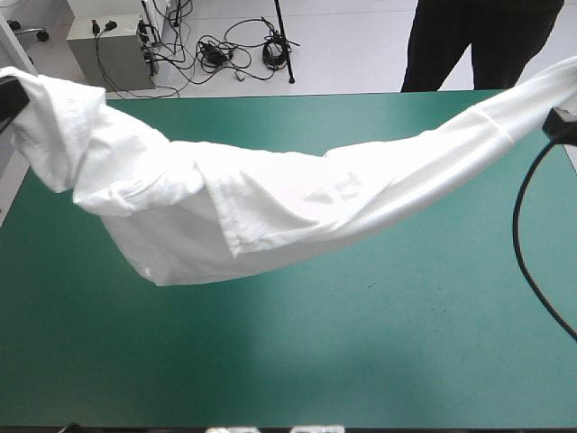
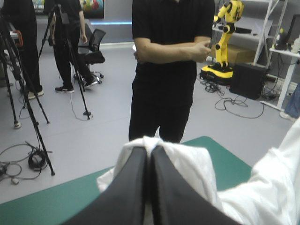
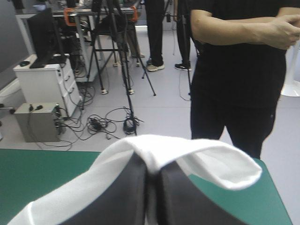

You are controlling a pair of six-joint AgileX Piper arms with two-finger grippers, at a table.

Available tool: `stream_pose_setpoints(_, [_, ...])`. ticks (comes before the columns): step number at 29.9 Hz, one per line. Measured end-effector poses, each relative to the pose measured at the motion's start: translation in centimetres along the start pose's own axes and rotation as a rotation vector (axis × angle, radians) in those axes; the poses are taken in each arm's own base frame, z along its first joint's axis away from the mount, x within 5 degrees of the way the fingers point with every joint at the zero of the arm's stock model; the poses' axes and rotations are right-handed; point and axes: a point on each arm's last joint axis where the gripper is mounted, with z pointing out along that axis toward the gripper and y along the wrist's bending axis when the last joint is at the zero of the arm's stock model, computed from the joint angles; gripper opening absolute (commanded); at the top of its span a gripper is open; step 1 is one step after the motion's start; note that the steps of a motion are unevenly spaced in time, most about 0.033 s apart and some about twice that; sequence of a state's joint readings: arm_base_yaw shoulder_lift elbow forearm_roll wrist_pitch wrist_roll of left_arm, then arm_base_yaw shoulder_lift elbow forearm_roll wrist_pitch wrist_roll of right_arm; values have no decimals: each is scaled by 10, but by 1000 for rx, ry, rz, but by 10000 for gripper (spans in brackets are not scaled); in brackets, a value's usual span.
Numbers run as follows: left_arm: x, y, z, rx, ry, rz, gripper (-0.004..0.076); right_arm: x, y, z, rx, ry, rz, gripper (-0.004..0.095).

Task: Fold the cloth

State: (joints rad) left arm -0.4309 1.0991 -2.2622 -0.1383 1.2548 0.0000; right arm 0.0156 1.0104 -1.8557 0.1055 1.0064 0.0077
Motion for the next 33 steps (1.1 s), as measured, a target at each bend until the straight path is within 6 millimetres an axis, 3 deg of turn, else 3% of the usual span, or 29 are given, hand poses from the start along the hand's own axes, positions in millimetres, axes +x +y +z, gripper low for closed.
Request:
stream_pose_setpoints(4, [-5, -3, -13, 12, -41, 2, -9, 1, 8, -23, -71, -9, -11, -17])
stream_pose_setpoints(9, [-5, -3, -15, 13, -44, 2, -9, 5, 8, -43, -85, 13, -32, -17])
stream_pose_setpoints(15, [10, 0, 7, 9, 54, -24, -9, 20, 2, -43, -27, 96, -61, -17])
stream_pose_setpoints(26, [106, 22, 110, -62, 526, -100, -9, 111, -5, 35, 14, 467, -64, -17])
stream_pose_setpoints(33, [175, 41, 196, -123, 757, -95, -9, 164, -8, 100, 32, 647, -68, -17])
